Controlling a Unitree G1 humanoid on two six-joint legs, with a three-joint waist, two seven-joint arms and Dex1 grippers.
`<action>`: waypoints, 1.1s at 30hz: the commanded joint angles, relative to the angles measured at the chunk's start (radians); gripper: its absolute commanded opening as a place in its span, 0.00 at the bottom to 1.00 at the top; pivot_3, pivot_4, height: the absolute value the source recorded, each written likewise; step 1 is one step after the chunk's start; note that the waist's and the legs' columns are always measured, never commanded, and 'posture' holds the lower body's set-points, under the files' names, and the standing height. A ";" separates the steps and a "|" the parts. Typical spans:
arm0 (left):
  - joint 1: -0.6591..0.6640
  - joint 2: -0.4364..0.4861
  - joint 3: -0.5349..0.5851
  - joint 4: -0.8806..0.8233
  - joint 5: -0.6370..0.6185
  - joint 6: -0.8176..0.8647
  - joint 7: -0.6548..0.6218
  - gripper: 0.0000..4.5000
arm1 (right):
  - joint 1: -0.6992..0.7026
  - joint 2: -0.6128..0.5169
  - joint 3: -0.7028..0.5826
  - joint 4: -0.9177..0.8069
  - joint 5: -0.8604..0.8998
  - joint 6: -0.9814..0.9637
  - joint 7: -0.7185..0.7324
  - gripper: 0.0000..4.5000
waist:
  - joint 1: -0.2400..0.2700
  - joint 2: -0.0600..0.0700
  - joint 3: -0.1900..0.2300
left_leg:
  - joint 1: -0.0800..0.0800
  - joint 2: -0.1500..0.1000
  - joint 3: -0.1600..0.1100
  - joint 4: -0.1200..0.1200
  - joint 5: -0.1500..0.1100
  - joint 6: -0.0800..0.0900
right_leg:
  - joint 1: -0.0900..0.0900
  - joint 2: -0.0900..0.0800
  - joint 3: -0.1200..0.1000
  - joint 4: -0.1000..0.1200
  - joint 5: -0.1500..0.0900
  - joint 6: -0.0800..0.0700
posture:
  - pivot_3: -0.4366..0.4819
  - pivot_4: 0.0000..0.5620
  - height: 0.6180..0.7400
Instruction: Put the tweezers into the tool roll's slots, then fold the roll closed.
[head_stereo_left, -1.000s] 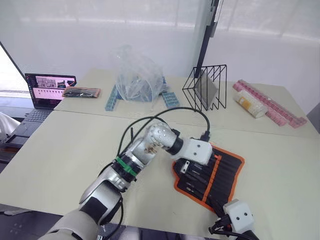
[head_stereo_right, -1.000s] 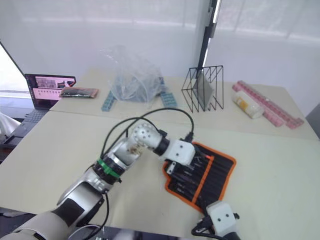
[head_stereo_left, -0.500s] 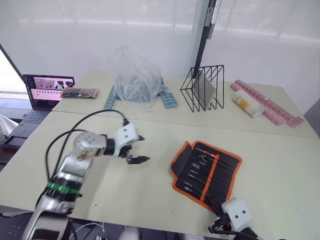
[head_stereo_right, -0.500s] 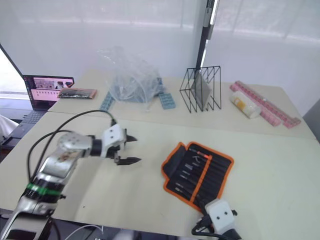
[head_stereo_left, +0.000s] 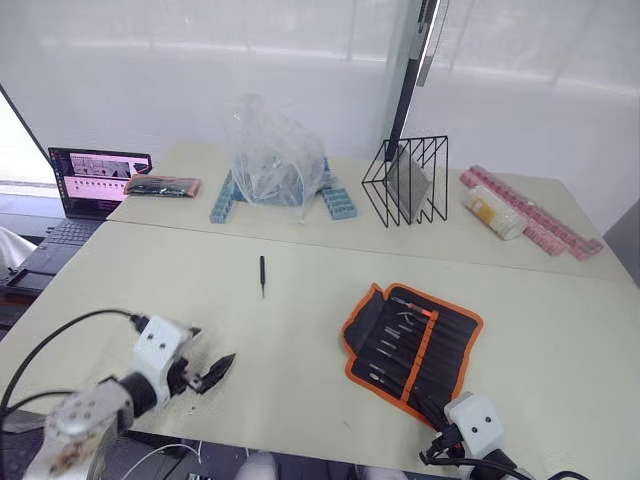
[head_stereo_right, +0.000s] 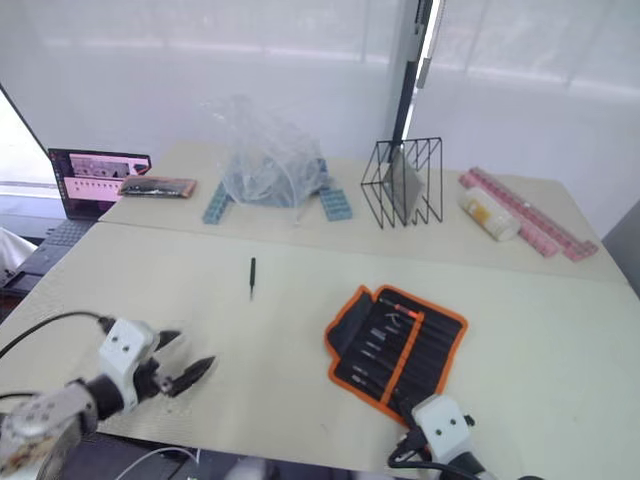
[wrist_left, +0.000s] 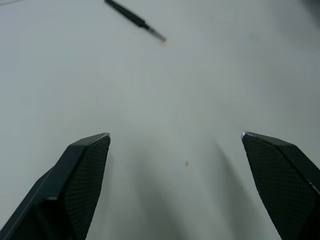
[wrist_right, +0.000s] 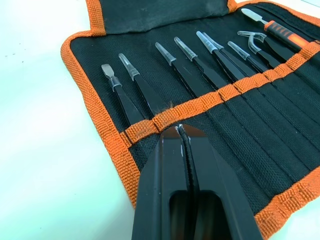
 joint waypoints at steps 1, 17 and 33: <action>0.045 -0.068 0.035 -0.108 -0.025 0.041 0.109 0.99 | 0.005 -0.013 0.005 0.081 -0.005 0.037 0.017 0.00 | 0.001 -0.002 0.001 | 0.001 0.000 0.001 0.000 -0.001 -0.001 | 0.000 -0.001 0.000 0.000 -0.001 0.000 | 0.48 0.27 0.84; -0.024 -0.129 -0.116 -0.130 0.000 0.111 0.318 0.99 | -0.010 -0.008 -0.005 0.088 -0.001 0.040 0.034 0.00 | -0.003 -0.004 0.001 | 0.001 0.000 0.002 0.000 -0.003 -0.006 | 0.000 0.001 0.000 -0.001 -0.001 0.000 | 0.48 0.27 0.84; -0.466 -0.225 -0.368 0.328 0.139 0.066 0.516 0.99 | -0.019 0.008 -0.001 0.079 -0.009 0.045 0.005 0.00 | -0.001 -0.005 0.000 | -0.002 -0.001 0.003 0.000 0.001 0.001 | -0.005 0.012 0.001 -0.002 0.007 0.010 | 0.48 0.27 0.84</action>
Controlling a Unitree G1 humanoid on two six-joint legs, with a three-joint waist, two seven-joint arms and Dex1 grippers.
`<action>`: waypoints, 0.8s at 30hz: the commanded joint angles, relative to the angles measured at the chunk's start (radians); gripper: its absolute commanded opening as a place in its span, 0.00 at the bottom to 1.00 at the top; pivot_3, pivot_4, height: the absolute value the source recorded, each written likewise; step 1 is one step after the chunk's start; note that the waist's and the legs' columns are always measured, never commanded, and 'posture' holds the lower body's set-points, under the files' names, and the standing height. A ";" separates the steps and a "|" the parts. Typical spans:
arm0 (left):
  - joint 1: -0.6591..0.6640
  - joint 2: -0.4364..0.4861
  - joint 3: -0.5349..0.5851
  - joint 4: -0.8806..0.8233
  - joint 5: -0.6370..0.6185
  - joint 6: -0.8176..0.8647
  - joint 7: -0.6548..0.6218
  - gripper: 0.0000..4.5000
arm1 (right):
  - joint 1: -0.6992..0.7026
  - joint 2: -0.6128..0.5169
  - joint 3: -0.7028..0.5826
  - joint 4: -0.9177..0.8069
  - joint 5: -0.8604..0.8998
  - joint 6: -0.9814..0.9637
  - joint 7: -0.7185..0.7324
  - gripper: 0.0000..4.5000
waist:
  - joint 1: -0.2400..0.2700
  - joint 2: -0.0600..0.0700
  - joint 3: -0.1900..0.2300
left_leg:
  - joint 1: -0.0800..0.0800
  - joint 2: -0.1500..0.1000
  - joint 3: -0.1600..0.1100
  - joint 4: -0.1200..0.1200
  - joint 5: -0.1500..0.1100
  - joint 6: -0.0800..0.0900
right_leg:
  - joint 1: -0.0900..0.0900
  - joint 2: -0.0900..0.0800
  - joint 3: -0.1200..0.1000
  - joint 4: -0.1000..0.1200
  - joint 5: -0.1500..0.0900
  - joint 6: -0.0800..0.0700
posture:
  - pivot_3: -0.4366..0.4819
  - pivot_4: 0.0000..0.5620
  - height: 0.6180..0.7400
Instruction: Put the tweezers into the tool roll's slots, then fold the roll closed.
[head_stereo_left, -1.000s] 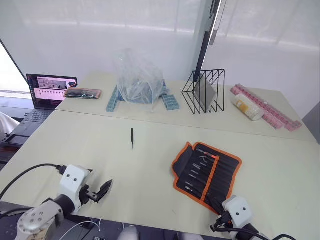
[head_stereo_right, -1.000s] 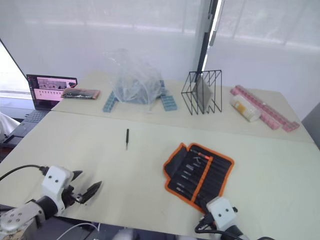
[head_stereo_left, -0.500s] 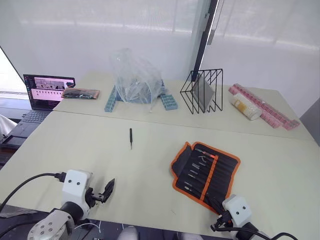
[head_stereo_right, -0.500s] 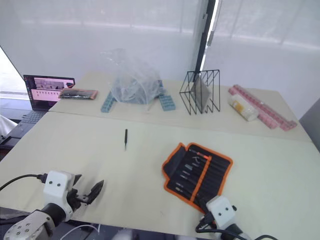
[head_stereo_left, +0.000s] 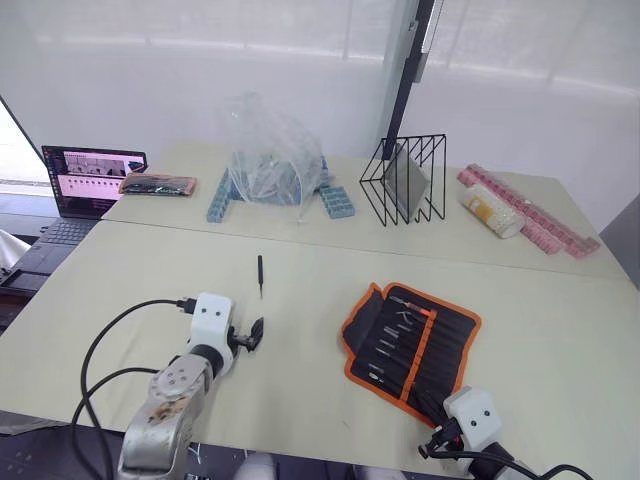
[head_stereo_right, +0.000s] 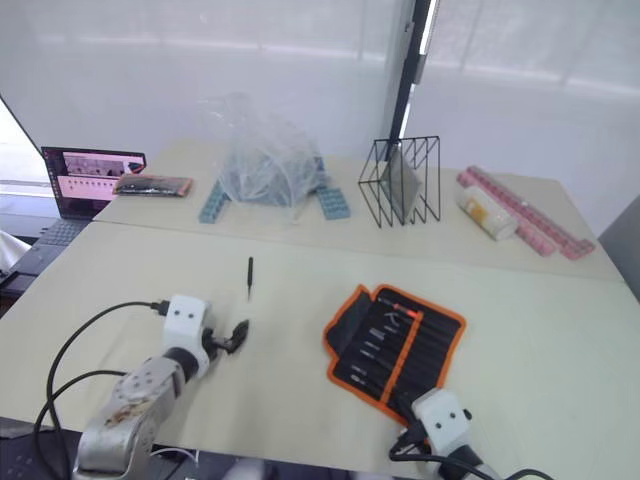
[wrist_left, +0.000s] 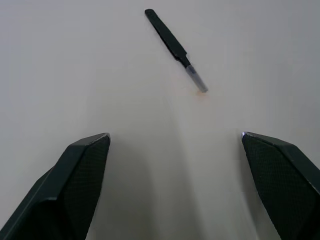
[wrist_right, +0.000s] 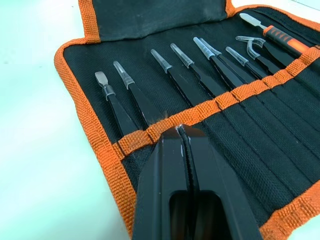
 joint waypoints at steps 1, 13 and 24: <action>-0.072 -0.022 -0.030 0.094 0.036 -0.037 0.039 0.99 | 0.013 -0.007 0.004 0.059 -0.019 0.048 -0.005 0.00 | 0.001 0.000 0.000 | 0.000 0.000 0.000 0.000 0.000 0.000 | 0.000 0.000 0.000 0.000 0.000 0.000 | 0.48 0.27 0.84; -0.227 -0.087 -0.061 0.385 0.079 -0.135 0.100 0.99 | 0.012 -0.006 0.007 0.057 -0.021 0.047 -0.011 0.00 | 0.019 0.005 -0.002 | 0.004 -0.001 0.000 0.000 -0.001 -0.001 | 0.005 -0.001 0.000 -0.003 -0.003 -0.005 | 0.48 0.27 0.84; -0.270 -0.097 -0.066 0.480 0.078 -0.190 0.098 0.36 | 0.015 0.002 0.013 0.061 -0.030 0.040 -0.020 0.00 | 0.017 0.009 -0.005 | 0.005 -0.002 0.000 -0.001 -0.001 -0.001 | 0.006 0.000 0.001 -0.004 -0.001 -0.001 | 0.48 0.27 0.84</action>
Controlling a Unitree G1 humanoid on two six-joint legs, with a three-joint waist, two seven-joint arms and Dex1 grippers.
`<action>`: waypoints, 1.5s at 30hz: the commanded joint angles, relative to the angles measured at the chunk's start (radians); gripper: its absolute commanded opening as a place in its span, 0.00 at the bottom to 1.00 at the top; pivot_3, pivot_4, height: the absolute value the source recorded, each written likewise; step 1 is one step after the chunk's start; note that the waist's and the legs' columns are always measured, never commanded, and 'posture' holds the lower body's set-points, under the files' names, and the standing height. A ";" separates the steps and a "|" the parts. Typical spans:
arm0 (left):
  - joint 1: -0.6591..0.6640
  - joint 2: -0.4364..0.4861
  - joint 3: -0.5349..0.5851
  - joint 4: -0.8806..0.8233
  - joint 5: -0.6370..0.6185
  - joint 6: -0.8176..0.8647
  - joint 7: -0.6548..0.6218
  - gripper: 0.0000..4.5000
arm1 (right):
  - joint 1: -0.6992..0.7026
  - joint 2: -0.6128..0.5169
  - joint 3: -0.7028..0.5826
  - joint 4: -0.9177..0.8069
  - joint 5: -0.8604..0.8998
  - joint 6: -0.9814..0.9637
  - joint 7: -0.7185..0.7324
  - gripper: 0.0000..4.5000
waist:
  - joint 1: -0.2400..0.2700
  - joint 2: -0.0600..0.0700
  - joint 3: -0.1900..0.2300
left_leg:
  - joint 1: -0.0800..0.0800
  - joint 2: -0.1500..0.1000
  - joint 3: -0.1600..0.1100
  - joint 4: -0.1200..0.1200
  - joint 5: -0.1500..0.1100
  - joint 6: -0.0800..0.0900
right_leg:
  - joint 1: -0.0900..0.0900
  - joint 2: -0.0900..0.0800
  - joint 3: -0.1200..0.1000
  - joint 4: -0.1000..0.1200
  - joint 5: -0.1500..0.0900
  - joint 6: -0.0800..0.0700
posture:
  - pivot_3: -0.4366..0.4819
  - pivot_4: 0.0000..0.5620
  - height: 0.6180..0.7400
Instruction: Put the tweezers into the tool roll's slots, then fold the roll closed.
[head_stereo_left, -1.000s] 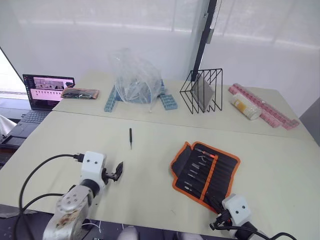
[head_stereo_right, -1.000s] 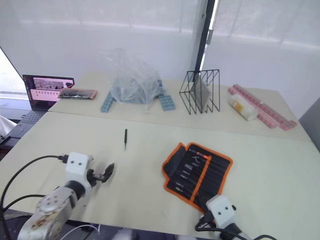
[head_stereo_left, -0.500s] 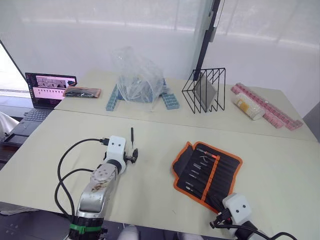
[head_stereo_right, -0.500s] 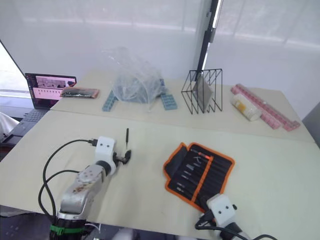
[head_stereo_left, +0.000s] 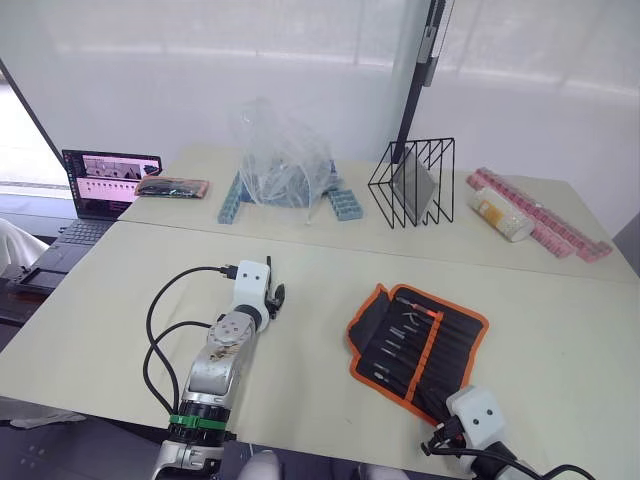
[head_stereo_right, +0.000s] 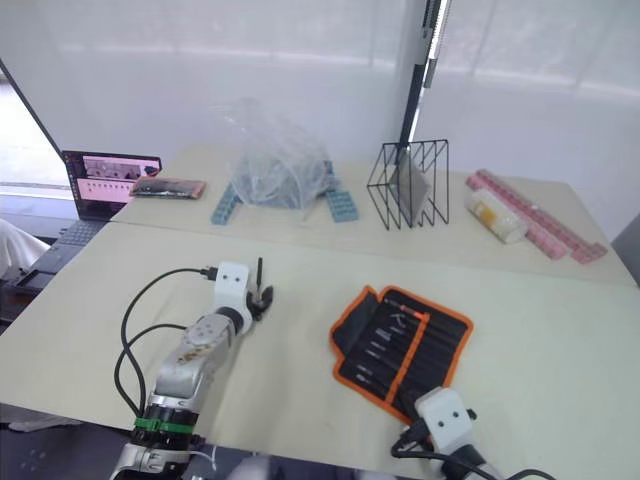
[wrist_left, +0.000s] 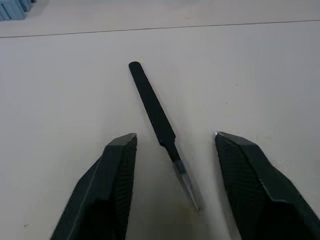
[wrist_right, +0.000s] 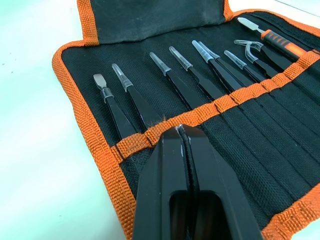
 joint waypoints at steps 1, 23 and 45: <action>0.011 0.005 -0.008 0.046 0.021 0.012 0.006 0.29 | 0.015 -0.002 0.017 0.059 -0.021 0.039 -0.002 0.00 | -0.002 0.001 0.000 | 0.000 0.000 0.000 0.000 0.000 0.000 | 0.000 0.000 0.000 0.000 0.000 0.000 | 0.48 0.27 0.84; 0.001 0.162 0.069 -0.032 -0.006 -0.149 -0.115 0.01 | 0.023 -0.009 0.020 0.067 -0.016 0.031 -0.009 0.00 | -0.022 -0.001 0.001 | -0.010 0.001 0.000 -0.002 0.001 0.000 | -0.013 0.002 0.000 -0.001 0.003 0.004 | 0.48 0.27 0.84; -0.241 0.438 -0.186 -0.193 -0.345 -0.174 -1.056 0.01 | 0.044 -0.019 0.015 0.040 -0.012 0.047 -0.002 0.00 | -0.023 -0.010 0.007 | -0.013 0.000 0.017 -0.015 0.004 -0.003 | -0.017 0.003 0.002 -0.010 0.009 -0.004 | 0.48 0.27 0.84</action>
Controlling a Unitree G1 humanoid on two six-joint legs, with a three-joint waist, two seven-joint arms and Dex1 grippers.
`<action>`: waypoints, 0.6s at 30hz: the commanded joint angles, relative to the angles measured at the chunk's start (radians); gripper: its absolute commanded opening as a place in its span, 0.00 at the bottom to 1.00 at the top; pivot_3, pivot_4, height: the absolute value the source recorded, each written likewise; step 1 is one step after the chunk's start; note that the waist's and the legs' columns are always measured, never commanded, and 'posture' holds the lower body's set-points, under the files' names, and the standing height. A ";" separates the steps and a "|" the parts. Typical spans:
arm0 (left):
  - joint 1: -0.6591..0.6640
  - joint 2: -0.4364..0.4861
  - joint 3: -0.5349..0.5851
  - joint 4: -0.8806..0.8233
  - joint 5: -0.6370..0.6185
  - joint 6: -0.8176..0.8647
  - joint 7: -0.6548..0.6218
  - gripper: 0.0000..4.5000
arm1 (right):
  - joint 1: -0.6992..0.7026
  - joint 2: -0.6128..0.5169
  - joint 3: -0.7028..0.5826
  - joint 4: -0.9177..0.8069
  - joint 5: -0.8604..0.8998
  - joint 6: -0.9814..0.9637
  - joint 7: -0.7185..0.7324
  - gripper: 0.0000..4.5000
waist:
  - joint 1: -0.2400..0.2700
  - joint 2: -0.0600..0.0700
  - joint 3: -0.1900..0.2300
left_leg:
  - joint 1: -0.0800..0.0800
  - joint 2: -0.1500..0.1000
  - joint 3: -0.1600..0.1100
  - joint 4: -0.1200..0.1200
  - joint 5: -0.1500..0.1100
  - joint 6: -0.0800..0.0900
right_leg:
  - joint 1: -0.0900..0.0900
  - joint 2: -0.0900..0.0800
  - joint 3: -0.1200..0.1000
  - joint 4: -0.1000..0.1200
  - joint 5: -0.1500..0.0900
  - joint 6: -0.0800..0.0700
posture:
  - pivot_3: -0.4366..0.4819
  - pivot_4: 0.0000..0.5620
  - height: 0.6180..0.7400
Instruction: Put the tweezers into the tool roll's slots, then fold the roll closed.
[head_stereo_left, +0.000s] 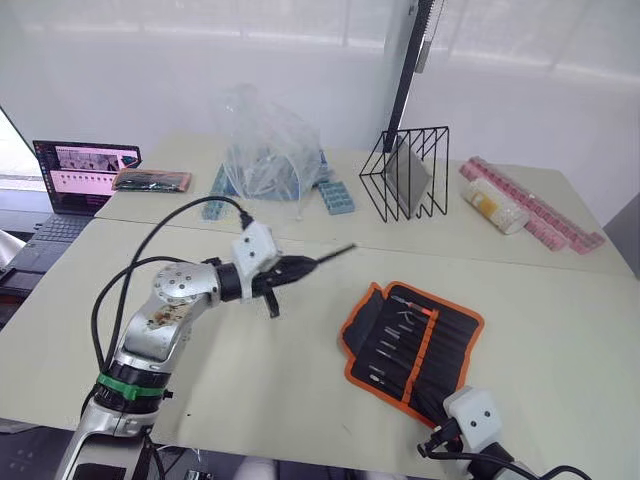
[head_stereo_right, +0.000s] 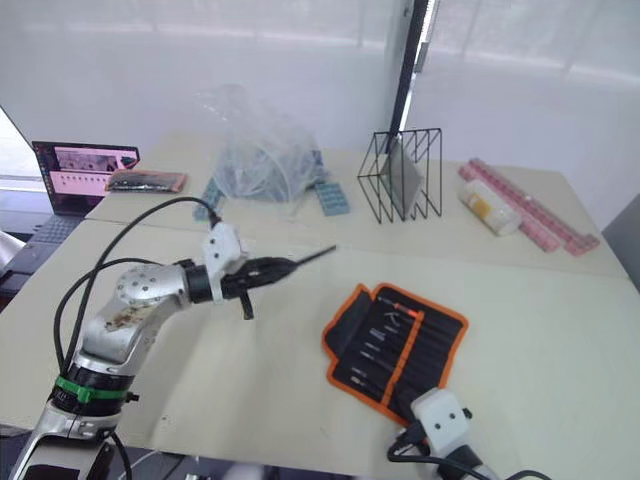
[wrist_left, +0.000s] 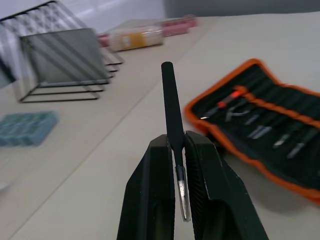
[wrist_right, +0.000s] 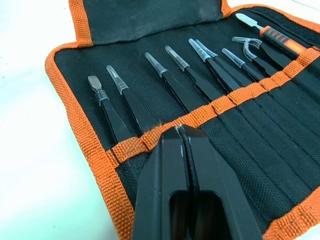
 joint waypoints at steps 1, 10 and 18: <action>-0.071 0.007 -0.065 0.004 -0.045 0.004 -0.158 0.01 | 0.037 -0.013 -0.003 0.057 -0.013 0.066 0.003 0.00 | 0.002 0.000 0.000 | 0.000 0.000 0.000 0.000 0.000 0.000 | 0.000 0.000 0.000 0.000 -0.001 0.001 | 0.48 0.27 0.84; -0.214 -0.063 -0.244 0.191 0.102 -0.146 -0.302 0.01 | 0.093 -0.002 -0.012 0.021 -0.020 0.063 -0.031 0.00 | 0.008 0.001 0.000 | -0.001 -0.003 0.001 0.000 0.000 0.001 | 0.000 0.001 0.001 0.000 -0.003 0.005 | 0.48 0.27 0.84; -0.276 -0.116 -0.374 0.272 0.312 -0.342 -0.292 0.01 | 0.105 0.001 -0.013 0.012 -0.016 0.065 -0.044 0.00 | 0.016 0.001 0.000 | -0.002 -0.006 0.000 0.000 0.000 0.002 | -0.001 -0.001 0.002 0.000 -0.002 0.003 | 0.48 0.27 0.84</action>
